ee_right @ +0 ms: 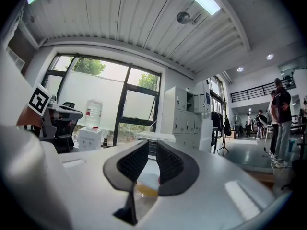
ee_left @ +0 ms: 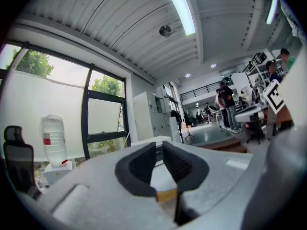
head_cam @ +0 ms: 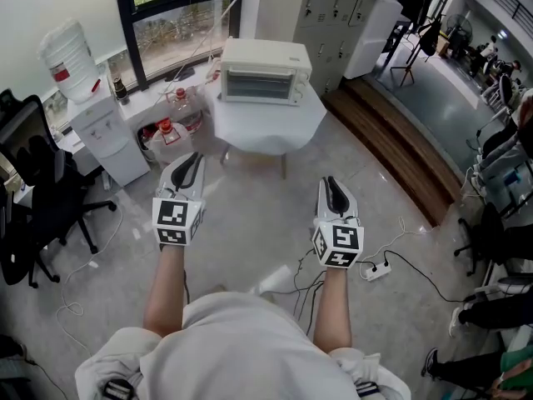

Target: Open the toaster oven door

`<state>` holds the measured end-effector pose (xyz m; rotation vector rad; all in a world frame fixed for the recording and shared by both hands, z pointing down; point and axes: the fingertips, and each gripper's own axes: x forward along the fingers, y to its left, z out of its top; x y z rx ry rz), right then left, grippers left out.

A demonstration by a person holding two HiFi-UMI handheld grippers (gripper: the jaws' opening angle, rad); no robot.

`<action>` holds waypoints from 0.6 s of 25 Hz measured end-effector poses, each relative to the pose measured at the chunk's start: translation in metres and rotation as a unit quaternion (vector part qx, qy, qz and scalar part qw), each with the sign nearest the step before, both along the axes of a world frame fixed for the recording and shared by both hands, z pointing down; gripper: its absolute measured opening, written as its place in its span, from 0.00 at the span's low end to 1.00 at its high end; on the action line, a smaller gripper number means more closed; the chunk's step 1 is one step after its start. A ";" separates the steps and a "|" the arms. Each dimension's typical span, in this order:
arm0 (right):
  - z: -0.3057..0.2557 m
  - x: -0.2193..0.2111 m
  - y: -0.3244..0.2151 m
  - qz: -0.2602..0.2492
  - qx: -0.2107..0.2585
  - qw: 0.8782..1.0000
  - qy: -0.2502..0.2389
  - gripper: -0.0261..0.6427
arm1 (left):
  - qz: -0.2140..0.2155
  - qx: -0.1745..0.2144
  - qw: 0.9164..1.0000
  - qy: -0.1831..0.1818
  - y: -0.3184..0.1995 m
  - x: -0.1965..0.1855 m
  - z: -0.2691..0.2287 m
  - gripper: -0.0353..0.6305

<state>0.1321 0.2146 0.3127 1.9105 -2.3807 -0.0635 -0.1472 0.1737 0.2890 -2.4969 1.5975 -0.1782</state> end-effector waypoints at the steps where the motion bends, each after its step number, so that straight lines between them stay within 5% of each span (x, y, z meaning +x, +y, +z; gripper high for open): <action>1: 0.000 0.000 0.000 0.000 0.001 1.000 -0.001 0.09 | 0.001 0.000 1.000 0.000 0.000 0.000 0.000 0.12; 15: 0.005 0.008 0.000 -0.008 -0.004 1.000 -0.006 0.15 | -0.009 0.002 1.000 -0.007 0.004 0.008 0.000 0.13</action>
